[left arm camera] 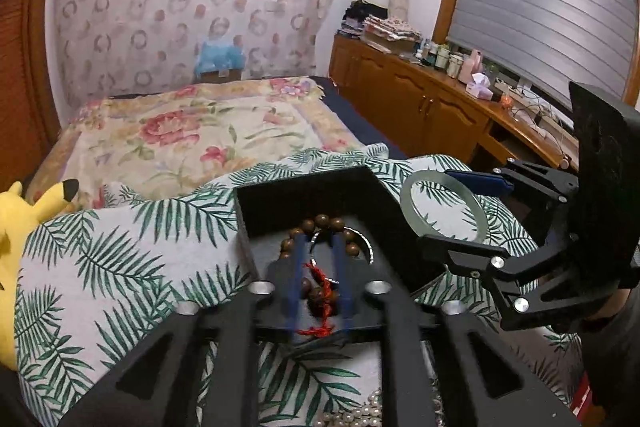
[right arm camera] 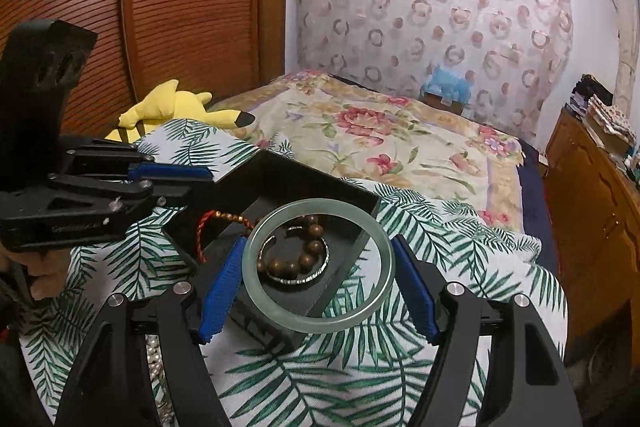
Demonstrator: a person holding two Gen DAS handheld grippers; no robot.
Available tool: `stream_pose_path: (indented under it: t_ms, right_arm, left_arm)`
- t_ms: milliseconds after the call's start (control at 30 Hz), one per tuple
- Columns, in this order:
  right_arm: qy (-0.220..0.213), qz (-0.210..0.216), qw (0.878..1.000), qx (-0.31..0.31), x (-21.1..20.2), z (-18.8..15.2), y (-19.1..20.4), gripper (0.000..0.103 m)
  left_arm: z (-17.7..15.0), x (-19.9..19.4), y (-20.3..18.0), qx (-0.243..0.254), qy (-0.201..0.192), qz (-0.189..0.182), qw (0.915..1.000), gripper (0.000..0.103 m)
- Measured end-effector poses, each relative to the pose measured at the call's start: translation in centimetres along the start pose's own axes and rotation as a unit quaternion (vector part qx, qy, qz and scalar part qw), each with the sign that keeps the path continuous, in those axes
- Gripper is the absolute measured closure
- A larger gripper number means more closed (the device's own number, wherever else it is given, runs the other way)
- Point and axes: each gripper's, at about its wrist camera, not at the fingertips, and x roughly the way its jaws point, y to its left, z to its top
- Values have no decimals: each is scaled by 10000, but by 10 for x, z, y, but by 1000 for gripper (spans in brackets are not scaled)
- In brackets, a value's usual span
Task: Organize jewelry
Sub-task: 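Lower the jade bangle into the black box and open the right tool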
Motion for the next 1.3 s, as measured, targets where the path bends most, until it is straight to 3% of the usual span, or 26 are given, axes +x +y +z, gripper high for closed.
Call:
stream_pose_path:
  t_ms: [100, 200, 333, 433, 1000, 1300]
  right_arm:
    - [20, 52, 10000, -36, 8, 5, 3, 29]
    - [80, 135, 9998, -119, 19, 6, 10, 29]
    - [242, 172, 9992, -283, 34, 4, 20, 28]
    - [338, 182, 9985, -378, 42, 3, 27, 28]
    - [389, 107, 9981, -462, 38, 3, 38, 28]
    - [83, 60, 9998, -162, -15, -17, 44, 28]
  left_arm:
    - [-1, -6, 5, -66, -53, 40, 10000, 80]
    - [-4, -14, 11, -58, -130, 278, 9995, 65]
    - [-10, -20, 21, -109, -132, 480, 9987, 60]
    - [-16, -22, 31, -231, -93, 553, 9982, 49]
    - [-48, -42, 37, -394, 57, 583, 9975, 48]
    - [-71, -63, 20, -307, 92, 498, 9982, 48]
